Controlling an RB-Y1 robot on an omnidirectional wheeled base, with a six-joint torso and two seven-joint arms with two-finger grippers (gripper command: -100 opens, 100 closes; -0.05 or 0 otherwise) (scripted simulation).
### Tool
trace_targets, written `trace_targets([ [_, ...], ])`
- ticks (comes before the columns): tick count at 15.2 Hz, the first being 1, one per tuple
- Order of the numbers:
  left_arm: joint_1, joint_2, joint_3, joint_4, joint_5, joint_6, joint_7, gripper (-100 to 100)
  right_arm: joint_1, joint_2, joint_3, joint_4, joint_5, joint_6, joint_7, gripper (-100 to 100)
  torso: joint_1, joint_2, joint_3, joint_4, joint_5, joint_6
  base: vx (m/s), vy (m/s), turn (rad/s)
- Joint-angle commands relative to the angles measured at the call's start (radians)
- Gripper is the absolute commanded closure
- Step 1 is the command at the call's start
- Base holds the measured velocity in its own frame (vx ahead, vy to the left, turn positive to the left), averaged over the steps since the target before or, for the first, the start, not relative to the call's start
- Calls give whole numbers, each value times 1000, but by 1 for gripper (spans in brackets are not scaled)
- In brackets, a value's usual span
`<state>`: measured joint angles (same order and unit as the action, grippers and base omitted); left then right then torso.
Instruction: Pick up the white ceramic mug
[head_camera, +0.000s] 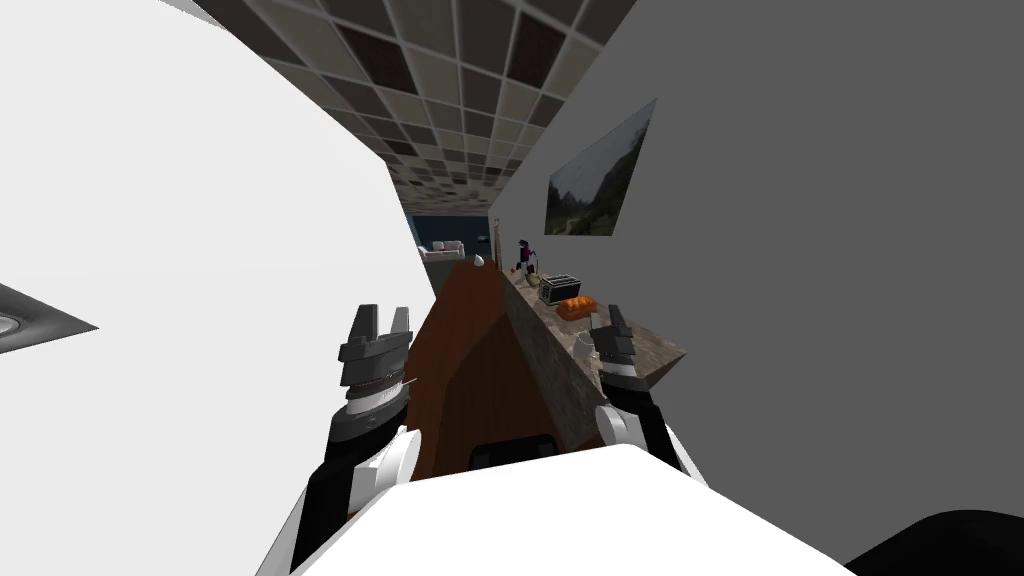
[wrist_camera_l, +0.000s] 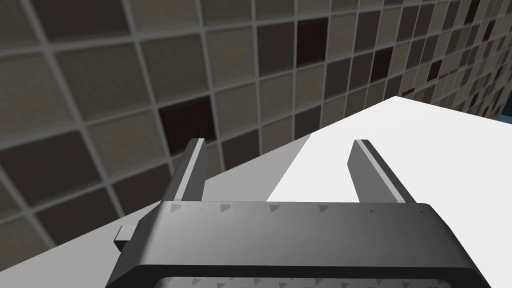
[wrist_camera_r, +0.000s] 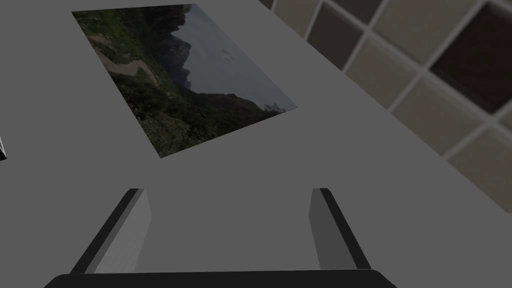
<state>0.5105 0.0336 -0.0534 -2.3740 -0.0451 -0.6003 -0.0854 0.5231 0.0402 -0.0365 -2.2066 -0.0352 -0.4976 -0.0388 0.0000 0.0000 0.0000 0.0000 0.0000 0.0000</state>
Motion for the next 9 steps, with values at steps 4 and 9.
trace_targets([
  [4,0,0,0,0,0,0,0,0,-10,-92,8,26,13,-11,0,-100,0,0,0,0,0,0,-2,7,39],
  [9,0,0,0,0,0,0,0,0,-33,-210,27,92,47,-39,-1,-100,0,0,0,0,0,0,-5,11,63],
])
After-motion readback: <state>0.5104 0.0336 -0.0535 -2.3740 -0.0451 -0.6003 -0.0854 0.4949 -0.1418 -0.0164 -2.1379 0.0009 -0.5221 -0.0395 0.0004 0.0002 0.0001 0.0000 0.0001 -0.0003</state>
